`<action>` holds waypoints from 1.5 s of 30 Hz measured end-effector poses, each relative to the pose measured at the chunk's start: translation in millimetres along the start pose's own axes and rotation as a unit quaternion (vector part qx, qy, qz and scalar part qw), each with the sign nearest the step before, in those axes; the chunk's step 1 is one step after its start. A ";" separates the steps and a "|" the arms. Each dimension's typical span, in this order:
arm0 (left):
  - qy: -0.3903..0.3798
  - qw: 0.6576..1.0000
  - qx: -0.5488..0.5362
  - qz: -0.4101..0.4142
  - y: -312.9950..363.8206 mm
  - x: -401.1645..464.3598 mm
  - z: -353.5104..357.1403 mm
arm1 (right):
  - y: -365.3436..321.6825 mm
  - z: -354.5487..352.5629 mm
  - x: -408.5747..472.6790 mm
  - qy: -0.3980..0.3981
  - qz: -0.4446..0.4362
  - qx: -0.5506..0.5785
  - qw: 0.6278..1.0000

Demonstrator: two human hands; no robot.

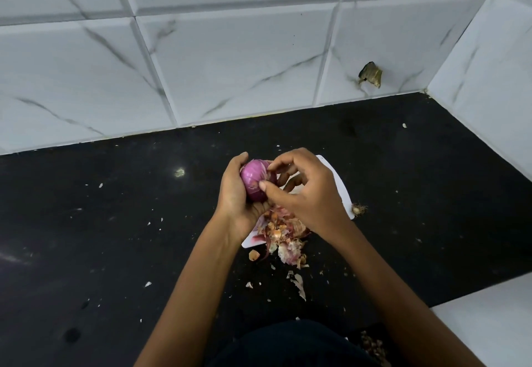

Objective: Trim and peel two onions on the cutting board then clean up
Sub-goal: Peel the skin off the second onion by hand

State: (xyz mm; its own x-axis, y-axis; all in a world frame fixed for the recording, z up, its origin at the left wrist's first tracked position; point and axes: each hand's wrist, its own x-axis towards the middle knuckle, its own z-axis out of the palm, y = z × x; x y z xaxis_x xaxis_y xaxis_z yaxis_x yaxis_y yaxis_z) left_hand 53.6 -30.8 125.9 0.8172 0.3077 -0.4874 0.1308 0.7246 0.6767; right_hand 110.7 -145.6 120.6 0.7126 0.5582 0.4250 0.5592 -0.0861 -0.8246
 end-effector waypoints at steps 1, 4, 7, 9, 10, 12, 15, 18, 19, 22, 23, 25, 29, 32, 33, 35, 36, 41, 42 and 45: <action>0.005 1.000 0.014 0.009 -0.1 -0.1 0.1 | -0.4 -0.9 0.6 0.008 0.004 0.011 1.000; 0.026 0.997 0.058 0.033 -4.0 -0.5 3.1 | 2.7 -4.3 2.8 0.039 0.046 0.028 0.998; 0.050 0.994 0.076 0.054 -9.2 -2.0 7.9 | 7.5 -9.1 4.9 0.031 0.092 0.040 0.994; 0.067 0.991 0.086 0.081 -9.8 -1.8 9.3 | 7.6 -10.8 4.4 0.008 0.114 0.051 0.992; 0.072 0.989 0.088 0.098 -10.2 -1.3 10.3 | 6.4 -11.8 3.6 -0.005 0.128 0.054 0.990; 0.085 0.983 0.085 0.135 -11.1 0.2 10.6 | 3.0 -12.5 2.4 -0.032 0.164 0.060 0.984; 0.106 0.972 0.105 0.180 -13.3 4.7 8.7 | -2.5 -11.3 0.9 -0.083 0.199 0.096 0.972; 0.124 0.959 0.127 0.221 -14.3 5.9 8.2 | -5.8 -10.6 -0.1 -0.121 0.204 0.111 0.965; 0.120 0.957 0.126 0.233 -13.9 5.0 9.1 | -6.3 -10.1 -0.2 -0.124 0.196 0.112 0.966; 0.088 0.956 0.105 0.259 -12.4 1.5 11.3 | -5.9 -9.9 0.2 -0.105 0.169 0.132 0.971; 0.076 0.956 0.099 0.265 -11.7 0.8 10.8 | -5.8 -10.1 0.3 -0.097 0.165 0.145 0.971; 0.061 0.959 0.080 0.265 -10.7 0.6 7.8 | -5.9 -10.6 -0.8 -0.086 0.154 0.165 0.970; 0.051 0.975 0.085 0.200 -15.7 -0.7 2.5 | -8.4 -11.2 -2.6 -0.070 0.133 0.193 0.970; 0.023 0.987 0.097 0.125 -22.0 -3.5 3.0 | -8.8 -10.0 -3.0 -0.060 0.121 0.209 0.968; 0.012 0.989 0.097 0.112 -23.3 -4.2 4.1 | -8.2 -9.7 -3.2 -0.057 0.118 0.208 0.969; 0.003 0.991 0.089 0.100 -23.1 -5.1 6.0 | -5.6 -9.4 -3.9 -0.051 0.109 0.179 0.977; -0.001 0.991 0.086 0.100 -22.5 -5.3 6.2 | -3.9 -9.7 -3.8 -0.046 0.102 0.150 0.982; -0.031 0.992 0.075 0.098 -20.8 -6.5 8.1 | 1.2 -14.5 -1.2 -0.020 0.060 0.038 0.997; -0.034 0.993 0.068 0.095 -20.1 -6.5 8.1 | 1.0 -14.4 -1.2 -0.018 0.048 0.022 0.998; -0.034 0.993 0.061 0.099 -15.4 -5.9 5.6 | -1.7 -11.3 -2.6 -0.034 0.006 -0.043 0.998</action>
State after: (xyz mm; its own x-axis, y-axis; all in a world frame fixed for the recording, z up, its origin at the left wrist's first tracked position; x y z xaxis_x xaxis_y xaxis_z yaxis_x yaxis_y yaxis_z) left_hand 49.9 -47.2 121.4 0.8688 0.3923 -0.3023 0.0265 0.5726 0.8194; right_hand 112.7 -156.3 125.1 0.6913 0.6108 0.3860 0.5863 -0.1619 -0.7937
